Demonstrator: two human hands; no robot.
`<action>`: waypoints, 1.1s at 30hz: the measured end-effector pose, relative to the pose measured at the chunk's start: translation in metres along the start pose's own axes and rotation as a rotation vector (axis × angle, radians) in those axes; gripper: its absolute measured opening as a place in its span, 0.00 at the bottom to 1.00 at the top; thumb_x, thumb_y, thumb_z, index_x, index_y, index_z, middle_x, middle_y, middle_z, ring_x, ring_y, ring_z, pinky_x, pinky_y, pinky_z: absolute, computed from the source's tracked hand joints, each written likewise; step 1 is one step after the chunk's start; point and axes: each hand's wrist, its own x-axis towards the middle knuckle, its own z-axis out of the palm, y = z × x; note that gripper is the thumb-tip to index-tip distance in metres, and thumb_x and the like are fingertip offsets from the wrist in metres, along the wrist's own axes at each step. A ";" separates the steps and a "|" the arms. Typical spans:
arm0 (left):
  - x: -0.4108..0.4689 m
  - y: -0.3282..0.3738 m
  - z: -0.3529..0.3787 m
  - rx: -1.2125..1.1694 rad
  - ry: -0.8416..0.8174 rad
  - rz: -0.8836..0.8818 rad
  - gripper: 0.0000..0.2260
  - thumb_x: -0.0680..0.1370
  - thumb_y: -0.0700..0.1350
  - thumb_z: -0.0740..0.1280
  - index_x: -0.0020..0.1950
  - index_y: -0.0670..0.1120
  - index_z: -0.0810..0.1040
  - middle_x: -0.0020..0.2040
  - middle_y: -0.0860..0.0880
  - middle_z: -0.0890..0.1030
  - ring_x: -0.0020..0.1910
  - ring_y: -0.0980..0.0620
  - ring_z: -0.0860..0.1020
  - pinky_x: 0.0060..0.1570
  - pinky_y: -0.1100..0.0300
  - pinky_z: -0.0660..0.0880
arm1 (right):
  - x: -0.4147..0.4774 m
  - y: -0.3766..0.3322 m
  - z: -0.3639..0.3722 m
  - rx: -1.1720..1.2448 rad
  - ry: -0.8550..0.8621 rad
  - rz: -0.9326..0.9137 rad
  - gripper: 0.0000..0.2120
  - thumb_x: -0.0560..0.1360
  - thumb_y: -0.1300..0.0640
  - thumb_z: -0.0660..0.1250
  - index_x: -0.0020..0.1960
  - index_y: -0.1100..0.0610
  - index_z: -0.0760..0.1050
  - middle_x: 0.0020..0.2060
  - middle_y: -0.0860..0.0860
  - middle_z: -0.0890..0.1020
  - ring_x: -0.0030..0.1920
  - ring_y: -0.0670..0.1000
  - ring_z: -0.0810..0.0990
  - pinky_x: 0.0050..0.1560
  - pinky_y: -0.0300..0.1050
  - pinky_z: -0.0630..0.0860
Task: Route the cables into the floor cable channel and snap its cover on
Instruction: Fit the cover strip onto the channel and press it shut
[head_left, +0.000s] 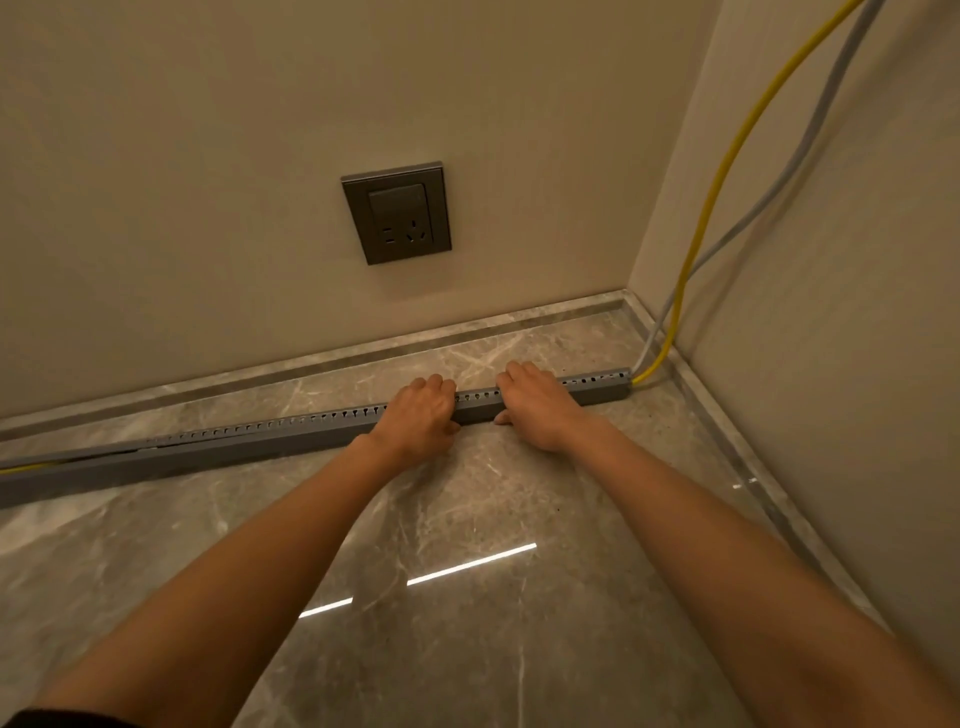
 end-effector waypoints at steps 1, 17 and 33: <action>0.000 0.000 0.001 0.012 0.009 0.006 0.15 0.76 0.46 0.63 0.58 0.39 0.68 0.57 0.39 0.74 0.55 0.41 0.73 0.54 0.50 0.70 | -0.001 0.000 0.001 -0.011 0.006 -0.013 0.18 0.77 0.54 0.63 0.61 0.63 0.67 0.60 0.59 0.72 0.61 0.58 0.69 0.61 0.52 0.68; -0.010 -0.031 -0.015 -0.310 -0.021 -0.096 0.14 0.70 0.48 0.71 0.52 0.42 0.79 0.49 0.42 0.82 0.47 0.45 0.77 0.44 0.55 0.72 | 0.005 -0.027 -0.006 0.165 -0.042 0.095 0.20 0.71 0.47 0.69 0.59 0.56 0.73 0.59 0.55 0.75 0.60 0.58 0.70 0.61 0.55 0.66; -0.020 -0.019 -0.004 -0.185 0.109 -0.115 0.12 0.73 0.46 0.68 0.53 0.41 0.79 0.50 0.42 0.79 0.47 0.42 0.77 0.43 0.54 0.70 | 0.005 -0.037 -0.008 0.109 -0.032 0.029 0.19 0.73 0.54 0.68 0.59 0.62 0.71 0.60 0.57 0.73 0.60 0.59 0.70 0.60 0.56 0.69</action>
